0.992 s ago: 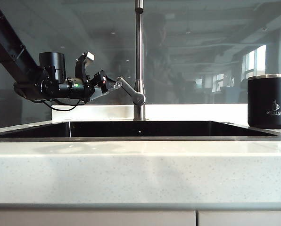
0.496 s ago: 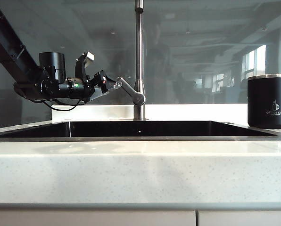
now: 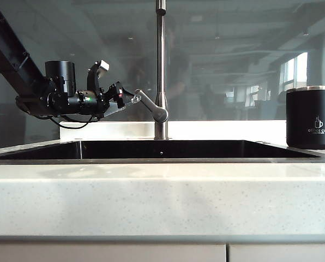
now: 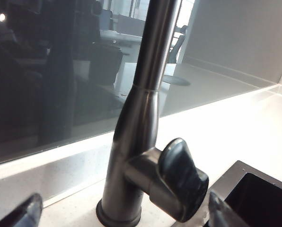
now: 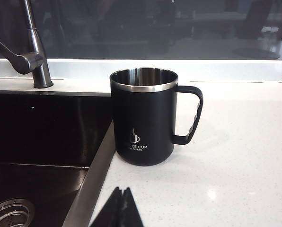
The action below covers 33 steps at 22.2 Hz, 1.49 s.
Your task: Pick up the mug next to the sink, go to the faucet to get some water, pour the water into the sink, and finally put the mug back to its place.
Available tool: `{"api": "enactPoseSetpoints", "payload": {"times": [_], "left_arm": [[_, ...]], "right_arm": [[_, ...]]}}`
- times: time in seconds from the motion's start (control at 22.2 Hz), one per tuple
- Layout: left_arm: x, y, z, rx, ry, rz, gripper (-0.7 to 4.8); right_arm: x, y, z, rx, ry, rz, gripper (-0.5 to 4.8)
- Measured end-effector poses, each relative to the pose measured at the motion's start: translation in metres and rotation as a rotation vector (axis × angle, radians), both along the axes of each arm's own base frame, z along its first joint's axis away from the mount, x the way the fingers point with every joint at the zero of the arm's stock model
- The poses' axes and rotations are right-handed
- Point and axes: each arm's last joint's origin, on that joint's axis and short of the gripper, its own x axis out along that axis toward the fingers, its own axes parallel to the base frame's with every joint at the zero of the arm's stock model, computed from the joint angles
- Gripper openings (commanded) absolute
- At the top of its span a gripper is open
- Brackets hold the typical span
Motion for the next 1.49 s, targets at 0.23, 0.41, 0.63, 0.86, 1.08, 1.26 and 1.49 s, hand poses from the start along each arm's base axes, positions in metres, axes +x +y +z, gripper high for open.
{"api": "enactPoseSetpoints", "payload": {"times": [0.23,0.41,0.63,0.86,1.08,1.26,1.49], "left_arm": [[0.0,0.0,0.0,0.0,0.0,0.0,4.79],[0.0,0.0,-0.001,-0.027,0.059,-0.005,4.79],[-0.018,0.004,0.052,0.025,0.241,0.092,4.79],[-0.057,0.013,0.129,0.16,0.202,0.232,4.79],[-0.1,0.024,0.19,0.26,0.133,0.403,4.79],[-0.151,0.035,0.251,0.25,0.035,0.544,4.79],[-0.198,0.044,0.295,0.156,-0.016,0.645,4.79]], "right_arm": [[0.0,0.0,0.0,0.0,0.0,0.0,-0.08],[0.0,0.0,0.0,0.0,0.0,0.0,-0.08],[0.0,0.0,0.0,0.0,0.0,0.0,-0.08],[0.0,0.0,0.0,0.0,0.0,0.0,-0.08],[0.0,0.0,0.0,0.0,0.0,0.0,-0.08],[0.0,0.0,0.0,0.0,0.0,-0.001,-0.08],[0.0,0.0,0.0,0.0,0.0,-0.001,-0.08]]}}
